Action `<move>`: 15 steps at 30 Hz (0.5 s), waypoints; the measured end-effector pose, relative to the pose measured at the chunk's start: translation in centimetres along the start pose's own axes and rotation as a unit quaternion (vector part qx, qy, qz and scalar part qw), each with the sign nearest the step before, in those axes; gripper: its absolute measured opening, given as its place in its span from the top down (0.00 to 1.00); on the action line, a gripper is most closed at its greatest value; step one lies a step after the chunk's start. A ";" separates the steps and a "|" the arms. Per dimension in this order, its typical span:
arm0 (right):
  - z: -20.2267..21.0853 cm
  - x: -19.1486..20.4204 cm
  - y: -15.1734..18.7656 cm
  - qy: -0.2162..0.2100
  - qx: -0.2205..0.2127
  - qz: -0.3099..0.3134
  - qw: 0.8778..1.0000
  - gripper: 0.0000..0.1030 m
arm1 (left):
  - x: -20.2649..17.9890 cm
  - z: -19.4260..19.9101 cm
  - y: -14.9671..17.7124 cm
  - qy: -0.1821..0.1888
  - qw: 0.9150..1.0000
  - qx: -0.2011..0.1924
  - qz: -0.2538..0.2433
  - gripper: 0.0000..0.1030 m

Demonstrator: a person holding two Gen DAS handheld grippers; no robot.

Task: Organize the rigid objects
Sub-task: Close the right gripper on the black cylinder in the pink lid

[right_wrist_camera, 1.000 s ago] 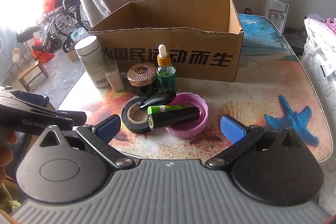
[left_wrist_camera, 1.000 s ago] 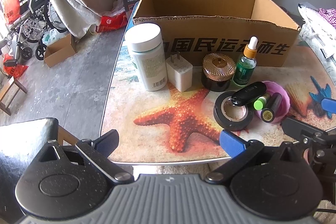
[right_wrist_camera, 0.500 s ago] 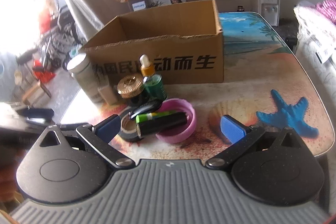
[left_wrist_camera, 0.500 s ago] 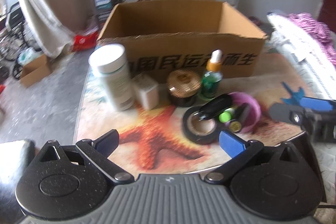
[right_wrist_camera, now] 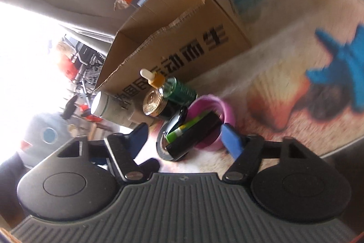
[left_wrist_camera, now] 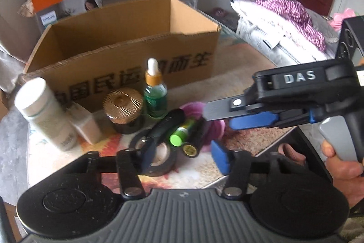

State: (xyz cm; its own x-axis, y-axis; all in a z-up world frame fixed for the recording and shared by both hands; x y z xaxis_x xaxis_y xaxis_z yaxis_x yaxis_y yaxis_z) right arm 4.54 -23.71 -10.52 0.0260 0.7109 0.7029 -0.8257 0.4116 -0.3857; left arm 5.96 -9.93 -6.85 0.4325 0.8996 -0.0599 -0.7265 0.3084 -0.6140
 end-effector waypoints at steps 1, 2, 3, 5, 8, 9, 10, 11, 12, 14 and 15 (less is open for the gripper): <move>-0.5 -0.1 0.1 -0.003 0.009 -0.009 1.000 0.48 | -0.1 -0.3 0.0 0.005 1.000 0.006 0.001 0.59; -0.9 -0.2 0.2 -0.006 0.015 -0.015 1.000 0.50 | -0.1 -0.4 0.2 0.012 1.000 0.010 0.003 0.61; -1.2 -0.2 0.1 -0.010 0.019 -0.020 1.000 0.53 | -0.2 -0.7 0.1 0.015 1.000 0.014 0.004 0.65; -1.6 -0.3 0.0 -0.017 0.027 -0.025 0.999 0.56 | -0.2 -1.0 0.2 0.022 1.000 0.020 0.004 0.69; -2.4 -0.5 -0.3 -0.015 0.037 -0.029 0.999 0.65 | -0.4 -1.4 0.2 0.029 0.999 0.027 0.004 0.75; -2.5 -0.6 -0.4 -0.013 0.040 -0.030 0.999 0.67 | -0.4 -1.5 0.2 0.031 0.999 0.028 0.003 0.78; -2.7 -0.7 -0.4 -0.009 0.044 -0.031 0.999 0.70 | -0.5 -1.6 0.2 0.033 0.999 0.031 0.002 0.78; -2.8 -0.8 -0.5 -0.006 0.048 -0.030 0.998 0.71 | -0.5 -1.6 0.1 0.036 0.999 0.032 0.002 0.78; -3.0 -0.9 -0.5 -0.001 0.052 -0.031 0.998 0.73 | -0.7 -1.7 0.0 0.037 0.999 0.033 0.000 0.78; -3.1 -1.0 -0.6 0.005 0.056 -0.029 0.998 0.74 | -0.8 -1.9 -0.1 0.041 0.999 0.036 -0.004 0.78; -3.3 -1.1 -0.7 0.007 0.059 -0.029 0.998 0.75 | -0.9 -2.0 -0.2 0.043 0.998 0.037 -0.006 0.78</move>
State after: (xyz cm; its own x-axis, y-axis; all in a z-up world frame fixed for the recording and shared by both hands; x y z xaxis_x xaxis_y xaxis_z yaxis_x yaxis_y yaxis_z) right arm 6.92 -22.91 -12.98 0.0839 0.6963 0.7129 -0.8826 0.3840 -0.2711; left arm 6.76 -11.41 -8.25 0.4833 0.8668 -0.1226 -0.7574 0.3439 -0.5550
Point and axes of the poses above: each gripper's, at about its wrist camera, not at the fingertips, and z roughly against the way its jaws point, x to its left, y to its underside, the point moved 6 cm from there along -z, roughly the way its jaws point, and after that the axes turned 1 degree about z, right-handed, at the moved point
